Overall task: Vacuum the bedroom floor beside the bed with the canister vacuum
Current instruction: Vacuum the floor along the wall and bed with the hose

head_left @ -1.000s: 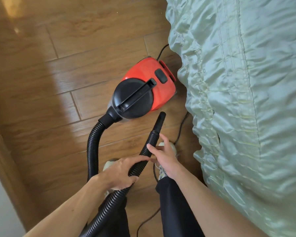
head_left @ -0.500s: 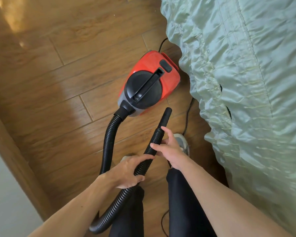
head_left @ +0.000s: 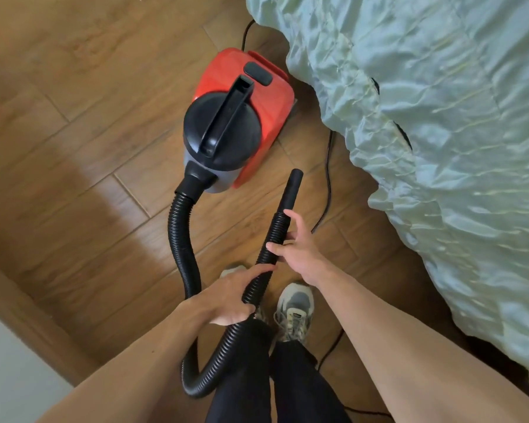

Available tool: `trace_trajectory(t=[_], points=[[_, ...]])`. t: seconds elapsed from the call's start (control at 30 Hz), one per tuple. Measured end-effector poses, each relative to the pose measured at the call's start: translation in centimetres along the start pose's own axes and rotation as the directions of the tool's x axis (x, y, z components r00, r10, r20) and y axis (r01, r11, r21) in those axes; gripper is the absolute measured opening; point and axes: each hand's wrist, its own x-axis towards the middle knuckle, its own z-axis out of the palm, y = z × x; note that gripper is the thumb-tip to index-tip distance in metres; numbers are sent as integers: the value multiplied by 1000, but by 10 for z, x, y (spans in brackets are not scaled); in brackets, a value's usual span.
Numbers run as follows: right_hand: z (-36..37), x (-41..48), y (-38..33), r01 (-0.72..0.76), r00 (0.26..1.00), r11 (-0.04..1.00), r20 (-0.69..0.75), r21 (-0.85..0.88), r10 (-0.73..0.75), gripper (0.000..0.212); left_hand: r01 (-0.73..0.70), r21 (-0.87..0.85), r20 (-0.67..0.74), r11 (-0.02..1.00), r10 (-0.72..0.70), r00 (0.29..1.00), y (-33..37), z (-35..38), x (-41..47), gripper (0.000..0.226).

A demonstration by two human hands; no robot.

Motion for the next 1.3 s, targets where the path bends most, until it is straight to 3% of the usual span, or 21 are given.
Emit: trace_trajectory(t=[0.13, 0.53, 0.83, 0.93, 1.13, 1.3], points=[[-10, 17, 19, 23, 1000, 999, -10, -29, -23, 82, 19, 13, -4, 1000, -19, 1000, -5, 15, 29, 93], [-20, 61, 64, 84, 996, 994, 40, -70, -82, 83, 88, 134, -144, 987, -69, 987, -26, 57, 81, 81], [-28, 85, 95, 133, 991, 990, 17, -56, -132, 83, 98, 161, -133, 982, -77, 988, -41, 70, 112, 73], [-26, 80, 100, 164, 985, 978, -33, -131, -170, 84, 125, 201, -102, 972, -106, 989, -39, 71, 113, 70], [-29, 47, 91, 226, 971, 905, 13, -361, -237, 76, 167, 201, -143, 965, -139, 980, -5, 49, 95, 62], [-50, 7, 47, 256, 961, 755, 73, -604, -268, 77, 238, 259, -232, 936, -179, 956, 40, 7, 62, 84]])
